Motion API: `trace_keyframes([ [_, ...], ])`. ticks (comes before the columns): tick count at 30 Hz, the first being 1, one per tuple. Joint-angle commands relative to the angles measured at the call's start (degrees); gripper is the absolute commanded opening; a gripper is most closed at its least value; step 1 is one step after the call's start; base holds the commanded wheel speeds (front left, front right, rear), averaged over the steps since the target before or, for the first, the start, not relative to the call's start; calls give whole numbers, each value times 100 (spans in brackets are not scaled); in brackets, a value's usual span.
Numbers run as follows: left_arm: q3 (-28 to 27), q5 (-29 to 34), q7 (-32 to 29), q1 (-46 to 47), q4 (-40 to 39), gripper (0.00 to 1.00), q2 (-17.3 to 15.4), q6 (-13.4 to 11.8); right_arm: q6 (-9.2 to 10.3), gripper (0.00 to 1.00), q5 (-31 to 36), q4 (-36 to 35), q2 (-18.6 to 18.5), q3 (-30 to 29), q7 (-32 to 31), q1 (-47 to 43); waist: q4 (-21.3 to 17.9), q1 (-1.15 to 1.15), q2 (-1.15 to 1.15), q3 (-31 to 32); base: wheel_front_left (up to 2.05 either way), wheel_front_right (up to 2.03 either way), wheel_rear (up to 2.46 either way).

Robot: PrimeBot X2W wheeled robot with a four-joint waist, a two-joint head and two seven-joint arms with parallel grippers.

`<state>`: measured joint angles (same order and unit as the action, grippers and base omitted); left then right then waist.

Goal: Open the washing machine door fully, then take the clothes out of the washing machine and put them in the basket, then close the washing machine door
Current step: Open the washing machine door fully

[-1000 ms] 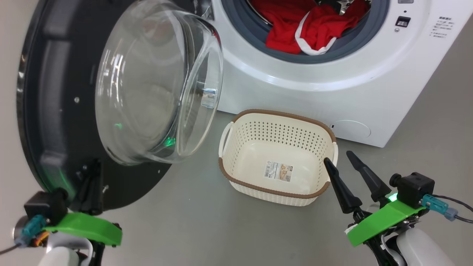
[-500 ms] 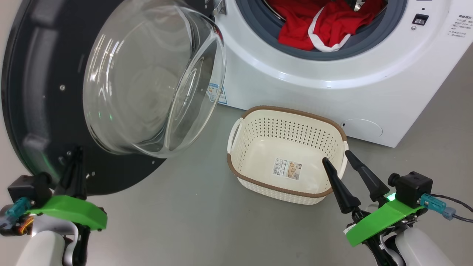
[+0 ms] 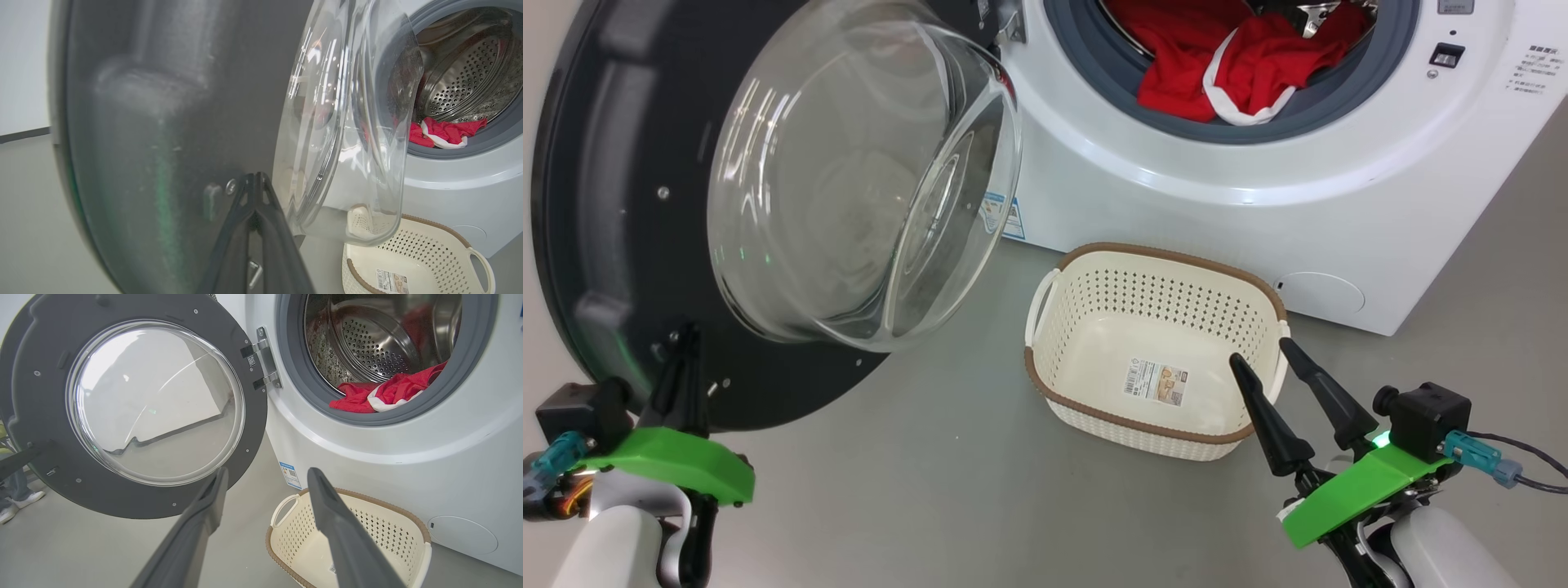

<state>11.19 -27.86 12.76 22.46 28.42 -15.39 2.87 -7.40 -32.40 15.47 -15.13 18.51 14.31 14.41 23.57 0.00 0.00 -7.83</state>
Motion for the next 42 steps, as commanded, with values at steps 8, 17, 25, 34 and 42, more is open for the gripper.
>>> trace_keyframes([
  [8, -206, -49, 99, 131, -126, 0, -324, -6, -9, 100, -68, -139, 18, 131, 69, 101, -23, 0, 0, 51, 0, 0, 0],
  [17, -113, -40, 121, -81, -404, 0, -269, -33, -9, 100, -73, -138, 9, 119, 69, 98, -62, 0, 0, 61, 0, 0, 0],
  [25, 0, -40, 119, -355, -943, 0, -166, -124, -9, 100, -72, -145, 4, 106, 69, 111, -173, 0, 0, 86, 0, 0, 0],
  [34, 113, -6, -26, -616, -1571, 85, -116, -317, -9, 100, -72, -172, 0, 93, 69, 121, -380, 0, 0, 121, 0, 0, 0],
  [42, 157, -31, -79, -822, -1985, 100, -87, -433, -9, 100, -55, -164, 6, 92, 69, 123, -665, 0, 0, 168, 0, 0, 0],
])
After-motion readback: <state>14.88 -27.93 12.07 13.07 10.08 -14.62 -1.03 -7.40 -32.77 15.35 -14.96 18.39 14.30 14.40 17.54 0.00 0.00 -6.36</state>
